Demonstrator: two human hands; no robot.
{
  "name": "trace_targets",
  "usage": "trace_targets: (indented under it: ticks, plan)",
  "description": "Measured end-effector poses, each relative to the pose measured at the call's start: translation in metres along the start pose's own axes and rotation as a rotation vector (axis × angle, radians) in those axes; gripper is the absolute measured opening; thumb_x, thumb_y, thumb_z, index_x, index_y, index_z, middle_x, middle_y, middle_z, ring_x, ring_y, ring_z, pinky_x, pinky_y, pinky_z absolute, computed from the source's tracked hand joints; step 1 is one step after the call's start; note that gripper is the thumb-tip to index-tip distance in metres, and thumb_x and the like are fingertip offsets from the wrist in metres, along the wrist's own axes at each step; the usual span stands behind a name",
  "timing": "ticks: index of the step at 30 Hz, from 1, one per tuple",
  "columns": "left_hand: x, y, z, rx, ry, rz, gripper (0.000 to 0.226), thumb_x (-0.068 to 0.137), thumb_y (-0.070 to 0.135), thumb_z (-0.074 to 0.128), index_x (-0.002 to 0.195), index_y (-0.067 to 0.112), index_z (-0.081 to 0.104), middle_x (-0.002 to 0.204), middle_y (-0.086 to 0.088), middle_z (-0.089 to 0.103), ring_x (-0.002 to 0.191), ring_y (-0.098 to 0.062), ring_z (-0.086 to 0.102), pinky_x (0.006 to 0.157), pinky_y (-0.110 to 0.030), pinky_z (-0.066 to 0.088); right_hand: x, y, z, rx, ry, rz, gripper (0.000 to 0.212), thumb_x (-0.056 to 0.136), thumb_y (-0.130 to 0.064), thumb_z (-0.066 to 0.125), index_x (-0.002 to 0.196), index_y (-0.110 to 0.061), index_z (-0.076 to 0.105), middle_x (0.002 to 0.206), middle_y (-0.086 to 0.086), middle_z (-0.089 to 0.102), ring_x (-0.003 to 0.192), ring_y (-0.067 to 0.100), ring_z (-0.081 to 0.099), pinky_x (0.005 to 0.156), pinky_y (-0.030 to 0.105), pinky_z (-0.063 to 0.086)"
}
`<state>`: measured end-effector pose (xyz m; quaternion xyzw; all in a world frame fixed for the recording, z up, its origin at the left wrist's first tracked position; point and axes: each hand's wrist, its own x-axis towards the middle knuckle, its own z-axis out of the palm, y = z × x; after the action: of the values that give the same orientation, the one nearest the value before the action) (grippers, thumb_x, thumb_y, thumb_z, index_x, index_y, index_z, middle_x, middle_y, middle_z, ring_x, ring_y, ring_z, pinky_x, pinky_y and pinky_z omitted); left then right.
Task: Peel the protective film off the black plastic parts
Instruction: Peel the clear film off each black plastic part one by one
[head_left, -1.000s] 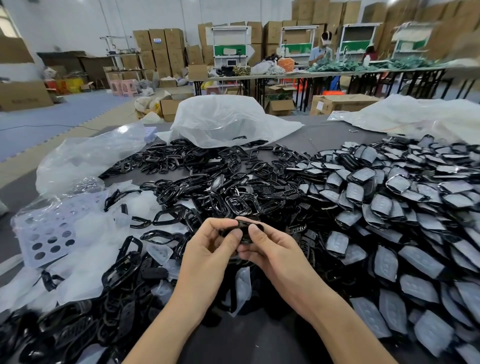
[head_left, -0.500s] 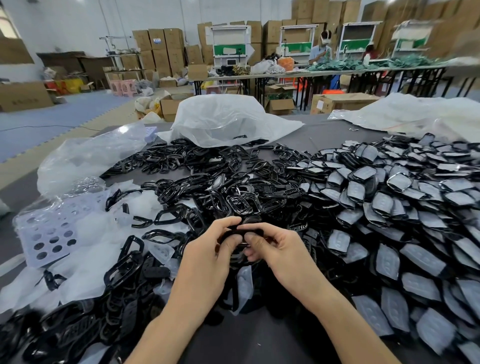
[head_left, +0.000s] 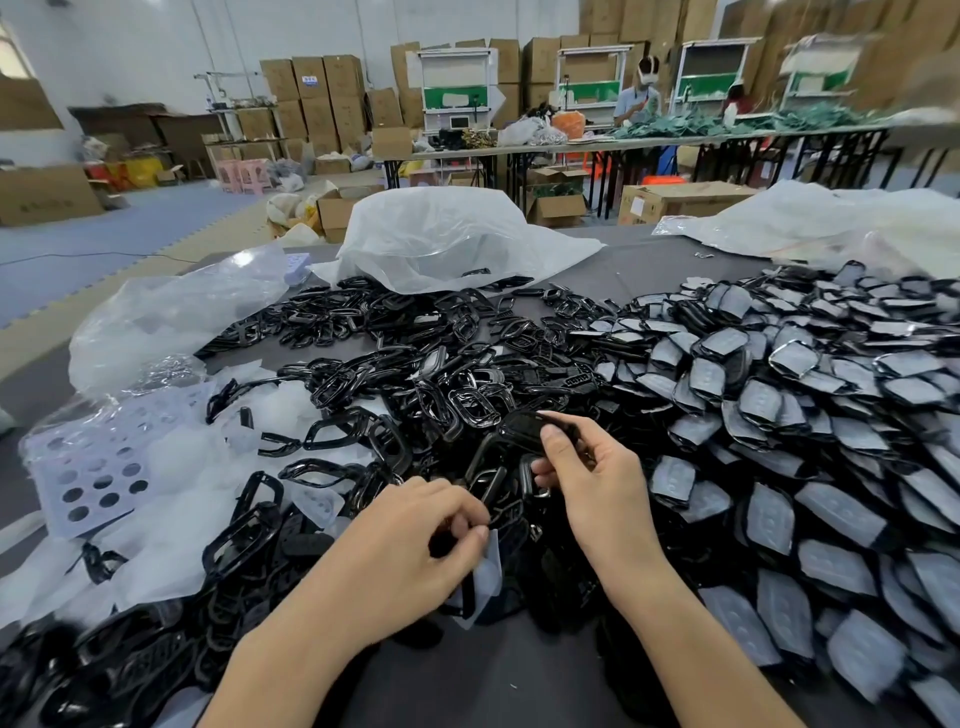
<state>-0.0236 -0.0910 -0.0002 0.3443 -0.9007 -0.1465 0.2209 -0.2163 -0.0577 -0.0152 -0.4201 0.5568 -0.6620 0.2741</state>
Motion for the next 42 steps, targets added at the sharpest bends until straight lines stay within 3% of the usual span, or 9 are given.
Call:
trace_targets:
  ticks: [7, 13, 17, 22, 25, 28, 32, 37, 42]
  plan:
    - [0.000, -0.012, -0.003, 0.103, 0.104, -0.165, 0.016, 0.097, 0.038, 0.047, 0.107, 0.039, 0.058, 0.086, 0.021, 0.060, 0.092, -0.004, 0.053, 0.081, -0.027, 0.043, -0.001, 0.002, 0.001, -0.041, -0.002, -0.012, 0.018, 0.100, -0.027, 0.060, 0.100, -0.042, 0.071, 0.075, -0.008, 0.074, 0.069, 0.007, 0.071, 0.068, 0.021, 0.056]
    - [-0.001, -0.002, -0.006, 0.022, -0.029, -0.041, 0.015, 0.089, 0.049, 0.050, 0.091, 0.040, 0.061, 0.089, 0.020, 0.059, 0.094, -0.002, 0.048, 0.082, -0.020, 0.040, -0.001, 0.002, 0.002, -0.053, -0.003, -0.013, 0.017, 0.099, -0.028, 0.060, 0.100, -0.042, 0.070, 0.075, -0.008, 0.074, 0.069, 0.007, 0.071, 0.070, 0.026, 0.059]
    - [-0.006, -0.001, -0.002, 0.045, -0.136, -0.033, 0.027, 0.081, 0.065, 0.046, 0.093, 0.046, 0.061, 0.098, 0.026, 0.051, 0.103, 0.002, 0.042, 0.094, -0.017, 0.032, -0.003, 0.002, 0.002, -0.049, -0.002, -0.005, 0.016, 0.100, -0.028, 0.060, 0.103, -0.040, 0.071, 0.076, -0.007, 0.074, 0.070, 0.008, 0.071, 0.072, 0.028, 0.059]
    - [-0.006, 0.001, -0.004, 0.025, -0.166, -0.018, 0.015, 0.082, 0.056, 0.055, 0.083, 0.041, 0.058, 0.098, 0.022, 0.053, 0.101, 0.000, 0.042, 0.095, -0.019, 0.031, -0.004, 0.002, 0.003, -0.048, -0.008, 0.011, 0.016, 0.100, -0.028, 0.060, 0.103, -0.039, 0.071, 0.075, -0.005, 0.074, 0.069, 0.008, 0.070, 0.073, 0.027, 0.059]
    - [-0.002, 0.008, -0.007, -0.115, -0.079, -0.027, 0.008, 0.088, 0.038, 0.061, 0.081, 0.037, 0.057, 0.094, 0.018, 0.059, 0.096, -0.003, 0.050, 0.083, -0.017, 0.036, -0.005, -0.001, 0.004, -0.056, -0.008, 0.015, 0.017, 0.100, -0.027, 0.060, 0.103, -0.039, 0.071, 0.075, -0.004, 0.074, 0.069, 0.008, 0.070, 0.073, 0.028, 0.060]
    - [0.003, 0.014, -0.011, -0.430, 0.131, -0.173, 0.012, 0.093, 0.026, 0.063, 0.083, 0.031, 0.060, 0.076, 0.012, 0.061, 0.070, -0.002, 0.055, 0.066, -0.018, 0.044, -0.005, -0.004, 0.003, -0.020, -0.018, 0.035, 0.017, 0.099, -0.025, 0.061, 0.104, -0.037, 0.072, 0.078, -0.003, 0.075, 0.072, 0.010, 0.072, 0.073, 0.026, 0.060]
    - [0.008, 0.023, -0.007, -0.827, 0.224, -0.316, 0.018, 0.096, 0.014, 0.060, 0.107, 0.028, 0.063, 0.078, 0.004, 0.066, 0.070, -0.014, 0.065, 0.071, -0.021, 0.055, -0.006, -0.011, 0.009, 0.323, -0.106, 0.185, 0.017, 0.099, -0.011, 0.060, 0.105, -0.017, 0.074, 0.090, 0.004, 0.078, 0.077, 0.013, 0.073, 0.069, 0.022, 0.058]
    - [0.011, 0.029, 0.004, -0.891, 0.248, -0.391, 0.013, 0.097, 0.012, 0.059, 0.100, 0.019, 0.070, 0.080, -0.004, 0.073, 0.072, -0.017, 0.072, 0.070, -0.021, 0.057, -0.007, -0.015, 0.014, 0.603, -0.167, 0.329, 0.018, 0.097, -0.008, 0.059, 0.100, -0.012, 0.077, 0.094, 0.010, 0.077, 0.075, 0.014, 0.073, 0.065, 0.024, 0.059]
    - [0.011, 0.028, 0.004, -0.870, 0.255, -0.352, 0.014, 0.095, 0.014, 0.063, 0.095, 0.022, 0.074, 0.079, -0.005, 0.073, 0.073, -0.012, 0.069, 0.069, -0.016, 0.054, -0.005, -0.016, 0.012, 0.615, -0.122, 0.349, 0.021, 0.097, -0.008, 0.060, 0.093, -0.016, 0.079, 0.092, 0.011, 0.077, 0.075, 0.017, 0.074, 0.063, 0.024, 0.059]
